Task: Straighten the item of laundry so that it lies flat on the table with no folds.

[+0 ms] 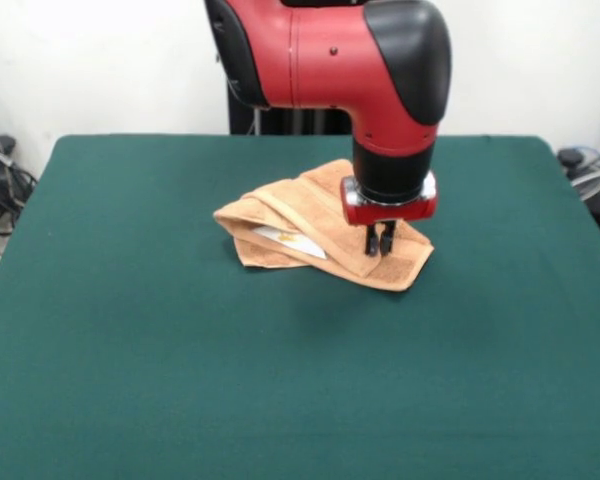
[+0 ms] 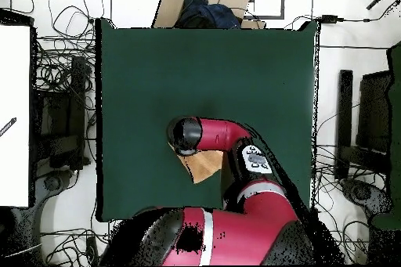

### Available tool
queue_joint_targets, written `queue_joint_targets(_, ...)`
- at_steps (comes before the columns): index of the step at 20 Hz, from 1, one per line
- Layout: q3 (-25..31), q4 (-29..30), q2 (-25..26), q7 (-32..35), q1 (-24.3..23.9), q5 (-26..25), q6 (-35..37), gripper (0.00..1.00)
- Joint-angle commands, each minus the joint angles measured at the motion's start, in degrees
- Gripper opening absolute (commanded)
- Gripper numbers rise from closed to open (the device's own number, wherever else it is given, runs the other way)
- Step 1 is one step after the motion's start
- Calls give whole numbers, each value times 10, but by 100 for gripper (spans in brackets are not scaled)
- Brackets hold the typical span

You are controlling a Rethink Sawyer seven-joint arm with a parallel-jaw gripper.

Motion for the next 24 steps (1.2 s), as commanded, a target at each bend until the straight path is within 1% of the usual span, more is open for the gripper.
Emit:
queue_joint_targets(1, 23, 50, -46, 40, 10, -23, 8, 0)
queue_joint_targets(3, 25, 69, -75, 43, 9, -14, 22, 0)
queue_joint_targets(6, 29, 79, -101, 41, 8, -8, 35, 0)
queue_joint_targets(9, 39, 79, -109, 35, 2, 1, 52, 0)
queue_joint_targets(10, 40, 86, -118, 35, 1, 3, 53, 0)
queue_joint_targets(15, 45, 103, -126, 44, -3, 8, 35, 0)
queue_joint_targets(19, 49, 115, -148, 45, -6, 17, 47, 0)
queue_joint_targets(21, 47, 134, -172, 53, -3, 25, 58, 0)
queue_joint_targets(24, 46, 166, -227, 58, -2, 45, 90, 0)
